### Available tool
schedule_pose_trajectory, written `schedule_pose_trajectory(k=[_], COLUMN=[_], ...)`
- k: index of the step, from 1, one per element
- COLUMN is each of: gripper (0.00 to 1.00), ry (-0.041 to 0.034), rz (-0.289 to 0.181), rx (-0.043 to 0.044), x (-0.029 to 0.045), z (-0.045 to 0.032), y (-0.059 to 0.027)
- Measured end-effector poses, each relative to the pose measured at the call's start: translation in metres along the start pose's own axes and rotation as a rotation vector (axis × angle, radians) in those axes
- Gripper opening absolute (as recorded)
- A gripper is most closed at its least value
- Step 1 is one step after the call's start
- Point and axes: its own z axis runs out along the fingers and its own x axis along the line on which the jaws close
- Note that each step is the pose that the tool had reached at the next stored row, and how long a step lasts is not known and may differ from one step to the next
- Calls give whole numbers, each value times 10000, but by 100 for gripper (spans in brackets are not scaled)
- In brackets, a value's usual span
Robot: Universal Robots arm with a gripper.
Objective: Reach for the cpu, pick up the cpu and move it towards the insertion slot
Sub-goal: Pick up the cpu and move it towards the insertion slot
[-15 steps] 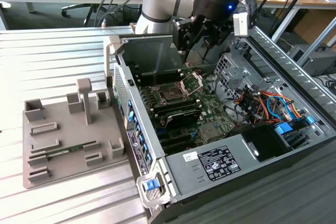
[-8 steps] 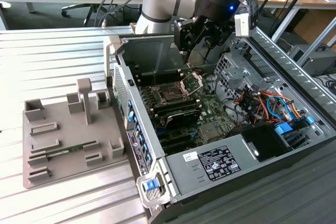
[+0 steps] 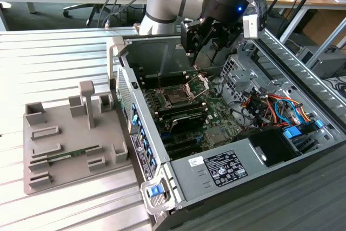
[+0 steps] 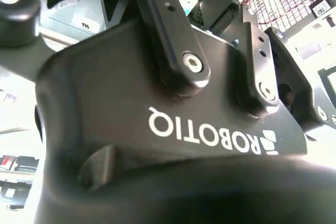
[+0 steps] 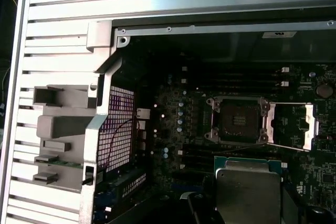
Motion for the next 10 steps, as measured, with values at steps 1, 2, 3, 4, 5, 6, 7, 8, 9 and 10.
schedule_pose_trajectory(k=[1,2,3,4,5,6,7,8,9,10], gripper=[55,55,55,55,55,55,55,55,55,55], ry=[0,-1,-1,-3,-5,-6,-7,-6,-5,-5], rz=[-1,-2,-2,-2,-3,-2,-2,-2,-3,-3], rx=[-1,-8,-22,-43,-59,-67,-71,-71,-71,-71], x=[-2,-3,-4,-6,-8,-11,-14,-17,-20,-27], z=[1,3,4,6,8,11,14,15,18,23], y=[2,4,6,8,10,11,13,14,15,17])
